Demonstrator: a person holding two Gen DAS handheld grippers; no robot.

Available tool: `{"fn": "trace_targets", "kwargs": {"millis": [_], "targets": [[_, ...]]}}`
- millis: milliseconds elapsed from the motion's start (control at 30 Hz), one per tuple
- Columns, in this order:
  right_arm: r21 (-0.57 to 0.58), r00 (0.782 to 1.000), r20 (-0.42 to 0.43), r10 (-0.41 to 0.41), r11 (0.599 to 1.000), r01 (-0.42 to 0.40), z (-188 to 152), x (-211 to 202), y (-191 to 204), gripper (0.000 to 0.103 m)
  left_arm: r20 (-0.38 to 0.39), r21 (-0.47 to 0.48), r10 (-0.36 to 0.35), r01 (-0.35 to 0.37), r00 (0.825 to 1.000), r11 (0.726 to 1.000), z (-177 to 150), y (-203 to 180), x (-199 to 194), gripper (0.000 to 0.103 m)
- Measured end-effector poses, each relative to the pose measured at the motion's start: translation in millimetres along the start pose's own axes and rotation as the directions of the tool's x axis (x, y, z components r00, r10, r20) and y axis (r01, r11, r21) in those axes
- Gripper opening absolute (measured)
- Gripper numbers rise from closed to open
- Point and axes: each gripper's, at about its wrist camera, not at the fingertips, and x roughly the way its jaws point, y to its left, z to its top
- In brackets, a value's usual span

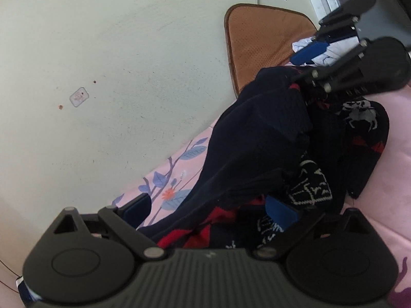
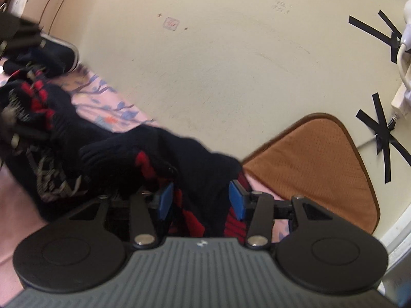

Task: Fold small clothes
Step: 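Grasp the sweater edges with both grippers and lift it up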

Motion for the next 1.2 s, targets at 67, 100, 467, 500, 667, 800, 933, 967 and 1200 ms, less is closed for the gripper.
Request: {"fn": "trace_targets", "kwargs": {"millis": [67, 100, 467, 500, 667, 800, 933, 967, 1200], "targets": [[0.055, 1.000, 0.012, -0.017, 0.998, 0.016, 6.4, 2.7, -10.9, 0.007, -0.007, -0.017, -0.018, 0.018, 1.000, 1.000, -2.4, 1.0, 7.7, 0.099], [0.085, 0.999, 0.028, -0.024, 0.996, 0.021, 8.4, 0.6, -17.5, 0.007, -0.009, -0.015, -0.028, 0.028, 1.000, 1.000, 5.1, 3.1, 9.2, 0.099], [0.054, 0.994, 0.086, 0.073, 0.996, -0.077, -10.2, -43.5, -23.1, 0.059, 0.006, -0.173, -0.172, 0.170, 0.985, 0.970, 13.9, 23.0, 2.7, 0.042], [0.013, 0.995, 0.073, 0.074, 0.997, -0.075, -12.7, -42.2, -16.9, 0.059, 0.022, -0.187, -0.184, 0.185, 0.983, 0.965, 14.2, 25.1, -0.7, 0.042], [-0.087, 0.998, -0.007, 0.063, 0.994, -0.063, -16.2, -17.2, -2.3, 0.060, 0.070, -0.213, -0.203, 0.213, 0.977, 0.953, 15.2, 31.6, -14.1, 0.043], [-0.051, 0.998, -0.028, 0.054, 0.997, -0.055, -10.0, 7.1, -5.5, 0.057, 0.054, -0.235, -0.161, 0.170, 0.985, 0.957, 17.4, 35.6, -5.3, 0.047], [-0.023, 0.998, -0.047, 0.032, 0.999, -0.033, -4.4, 17.5, -7.5, 0.012, -0.002, -0.194, -0.125, 0.123, 0.992, 0.973, 9.2, 33.7, 12.0, 0.068], [-0.022, 0.999, -0.035, 0.014, 1.000, -0.014, -3.4, 16.2, -8.1, 0.012, -0.016, -0.194, -0.142, 0.136, 0.990, 0.971, 7.5, 33.8, 15.7, 0.056], [0.010, 0.987, 0.111, -0.119, 0.993, 0.119, 20.8, -23.1, -28.0, 0.010, 0.081, -0.322, -0.160, 0.178, 0.984, 0.930, 11.1, 56.2, -12.9, 0.017]]}}
